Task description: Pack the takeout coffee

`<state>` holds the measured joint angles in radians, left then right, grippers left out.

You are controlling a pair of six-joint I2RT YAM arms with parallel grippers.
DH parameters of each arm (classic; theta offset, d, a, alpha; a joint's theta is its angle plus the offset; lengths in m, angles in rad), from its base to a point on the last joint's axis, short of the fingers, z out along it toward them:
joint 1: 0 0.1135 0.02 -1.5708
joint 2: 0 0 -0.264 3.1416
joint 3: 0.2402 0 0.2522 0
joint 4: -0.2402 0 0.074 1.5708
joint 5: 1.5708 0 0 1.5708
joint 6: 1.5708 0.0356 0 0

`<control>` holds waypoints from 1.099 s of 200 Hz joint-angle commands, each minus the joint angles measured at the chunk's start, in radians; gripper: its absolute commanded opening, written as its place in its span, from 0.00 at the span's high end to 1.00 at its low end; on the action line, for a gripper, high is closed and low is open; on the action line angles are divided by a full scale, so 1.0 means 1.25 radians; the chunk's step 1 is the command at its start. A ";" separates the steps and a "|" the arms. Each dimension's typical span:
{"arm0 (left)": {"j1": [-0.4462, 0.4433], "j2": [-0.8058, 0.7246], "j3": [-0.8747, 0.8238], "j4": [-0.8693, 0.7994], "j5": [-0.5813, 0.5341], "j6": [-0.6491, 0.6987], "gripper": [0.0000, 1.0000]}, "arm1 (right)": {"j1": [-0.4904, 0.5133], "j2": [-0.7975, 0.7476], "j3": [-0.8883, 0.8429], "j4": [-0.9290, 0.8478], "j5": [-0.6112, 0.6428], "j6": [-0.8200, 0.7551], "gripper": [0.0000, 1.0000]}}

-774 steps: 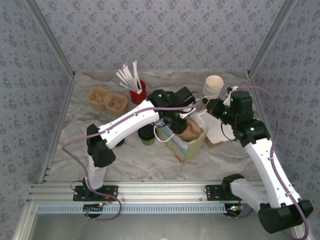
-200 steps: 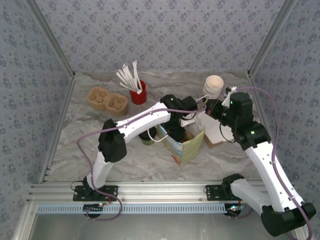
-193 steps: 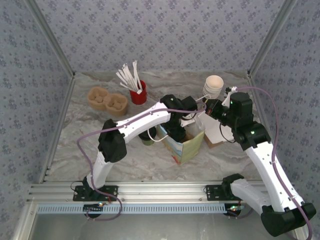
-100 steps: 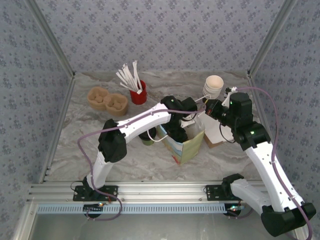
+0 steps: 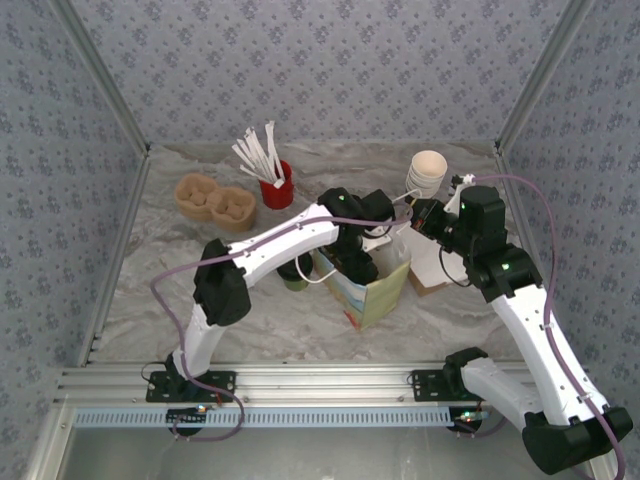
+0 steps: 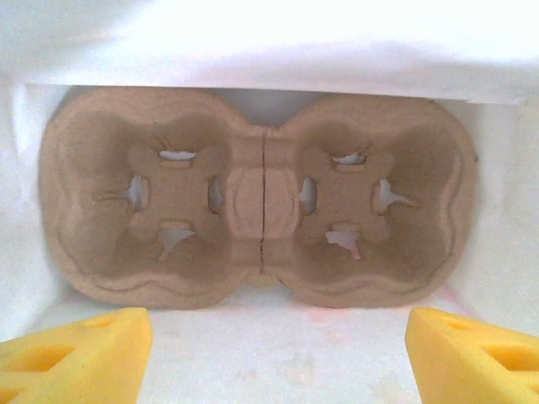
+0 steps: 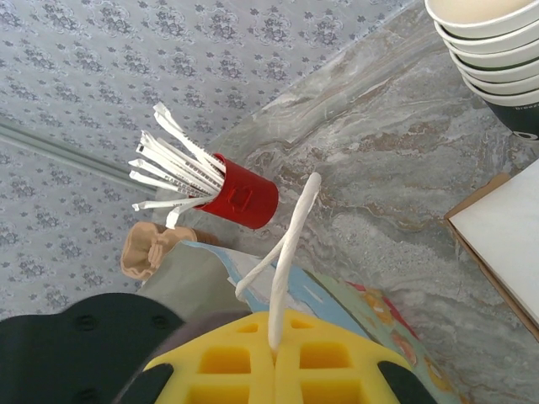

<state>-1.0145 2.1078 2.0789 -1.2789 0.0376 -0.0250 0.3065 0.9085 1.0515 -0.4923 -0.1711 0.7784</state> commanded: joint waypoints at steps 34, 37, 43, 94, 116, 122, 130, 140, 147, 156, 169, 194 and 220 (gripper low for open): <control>0.007 -0.104 0.102 -0.035 0.018 -0.031 0.20 | 0.006 -0.014 -0.006 0.001 0.008 -0.003 1.00; 0.008 -0.105 0.108 -0.038 0.019 -0.033 0.20 | 0.007 -0.014 -0.006 0.002 0.008 -0.003 1.00; 0.008 -0.111 0.121 -0.045 0.018 -0.033 0.20 | 0.008 -0.015 -0.006 0.002 0.008 -0.003 1.00; 0.023 -0.171 0.233 -0.084 -0.028 -0.074 0.20 | 0.007 -0.006 -0.004 0.007 0.007 -0.004 1.00; 0.036 -0.204 0.292 -0.097 -0.069 -0.103 0.20 | 0.008 0.002 0.002 0.009 0.003 -0.007 1.00; 0.041 -0.215 0.301 -0.096 -0.078 -0.110 0.20 | 0.008 0.003 0.004 0.008 0.002 -0.010 1.00; 0.052 -0.234 0.309 -0.094 -0.086 -0.120 0.20 | 0.009 0.006 0.008 0.003 0.003 -0.014 0.99; 0.067 -0.253 0.320 -0.099 -0.107 -0.134 0.21 | 0.008 0.007 0.016 -0.003 0.005 -0.021 0.96; 0.075 -0.265 0.326 -0.106 -0.136 -0.144 0.21 | 0.008 0.010 0.024 -0.012 0.008 -0.028 0.92; 0.088 -0.286 0.319 -0.111 -0.166 -0.155 0.21 | 0.009 0.013 0.036 -0.025 0.013 -0.037 0.86; 0.107 -0.325 0.279 -0.107 -0.198 -0.165 0.21 | 0.008 0.017 0.056 -0.045 0.020 -0.050 0.81; 0.140 -0.457 0.081 -0.009 -0.241 -0.176 0.20 | 0.008 0.026 0.090 -0.073 0.027 -0.069 0.68; 0.175 -0.621 -0.208 0.148 -0.239 -0.181 0.17 | 0.005 0.036 0.134 -0.112 0.026 -0.085 0.60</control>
<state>-0.8291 1.4605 2.0521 -1.2598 -0.2218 -0.2226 0.3103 0.9443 1.1446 -0.5606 -0.1543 0.7109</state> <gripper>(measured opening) 0.823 0.376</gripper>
